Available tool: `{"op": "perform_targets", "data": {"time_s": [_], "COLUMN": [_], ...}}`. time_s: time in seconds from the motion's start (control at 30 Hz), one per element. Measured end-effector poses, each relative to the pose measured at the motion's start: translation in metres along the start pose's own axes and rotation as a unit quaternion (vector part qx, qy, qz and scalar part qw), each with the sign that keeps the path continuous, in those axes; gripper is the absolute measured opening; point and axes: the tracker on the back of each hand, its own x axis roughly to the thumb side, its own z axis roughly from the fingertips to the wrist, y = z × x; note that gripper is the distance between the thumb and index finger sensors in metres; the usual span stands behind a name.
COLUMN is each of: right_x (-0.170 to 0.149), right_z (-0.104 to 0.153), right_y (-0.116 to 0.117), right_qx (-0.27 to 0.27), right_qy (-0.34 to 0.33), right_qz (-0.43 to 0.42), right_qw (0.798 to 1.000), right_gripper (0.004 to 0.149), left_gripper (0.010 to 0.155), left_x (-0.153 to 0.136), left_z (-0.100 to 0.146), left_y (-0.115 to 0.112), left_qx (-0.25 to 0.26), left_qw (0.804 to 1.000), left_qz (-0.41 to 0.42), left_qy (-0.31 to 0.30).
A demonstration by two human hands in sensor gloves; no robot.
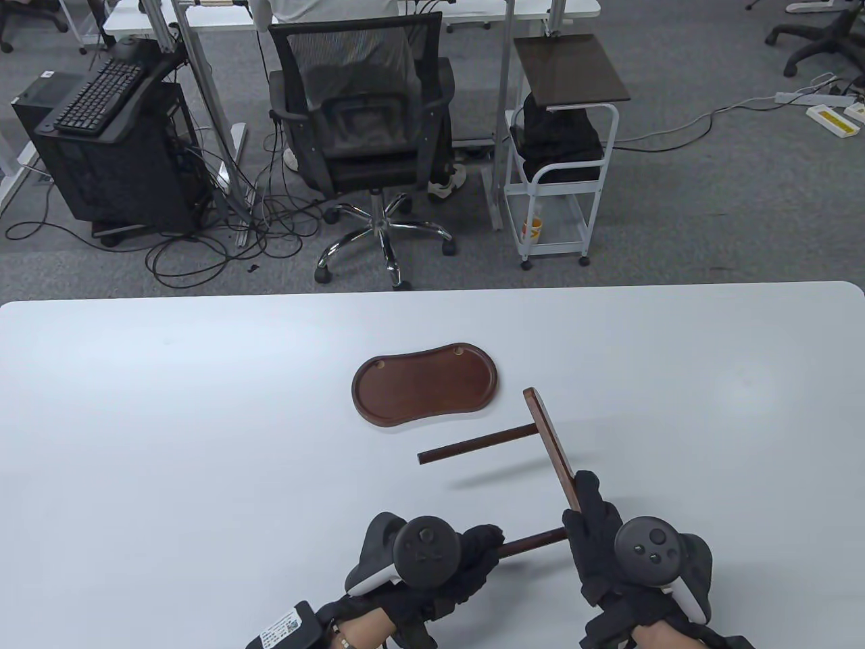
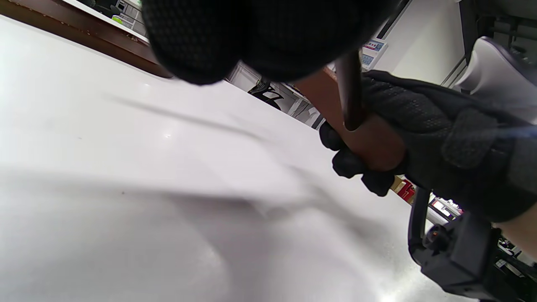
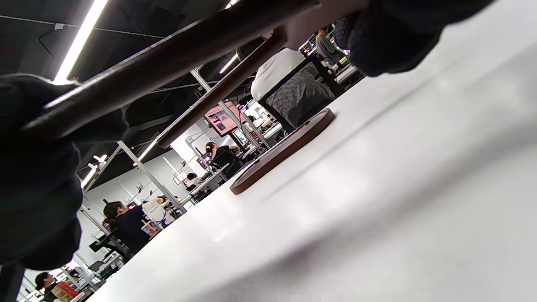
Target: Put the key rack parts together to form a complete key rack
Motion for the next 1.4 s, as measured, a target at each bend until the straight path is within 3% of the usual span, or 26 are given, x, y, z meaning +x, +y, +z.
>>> {"op": "perform_targets", "data": {"time_s": [0.57, 0.97, 1.2, 1.4], "right_x": [-0.008, -0.022, -0.028, -0.028], "right_z": [-0.003, -0.007, -0.007, -0.007], "right_y": [-0.004, -0.008, -0.017, -0.02], "right_qx": [0.01, 0.012, -0.01, -0.013], "right_qy": [0.025, 0.062, 0.076, 0.078], "right_qz": [-0.079, -0.154, -0.18, -0.19], "right_qw": [0.997, 0.986, 0.981, 0.979], "right_gripper": [0.064, 0.064, 0.064, 0.064], "left_gripper": [0.055, 0.061, 0.059, 0.065], "left_x": [0.0, -0.015, -0.049, -0.118], "left_z": [-0.001, 0.004, 0.003, -0.019], "left_y": [0.005, 0.035, 0.063, 0.068], "left_qx": [0.019, 0.074, 0.136, 0.075], "left_qw": [1.0, 0.994, 0.99, 0.974], "left_qz": [0.008, 0.079, 0.024, -0.089], "left_qy": [-0.004, -0.019, 0.041, 0.195]}}
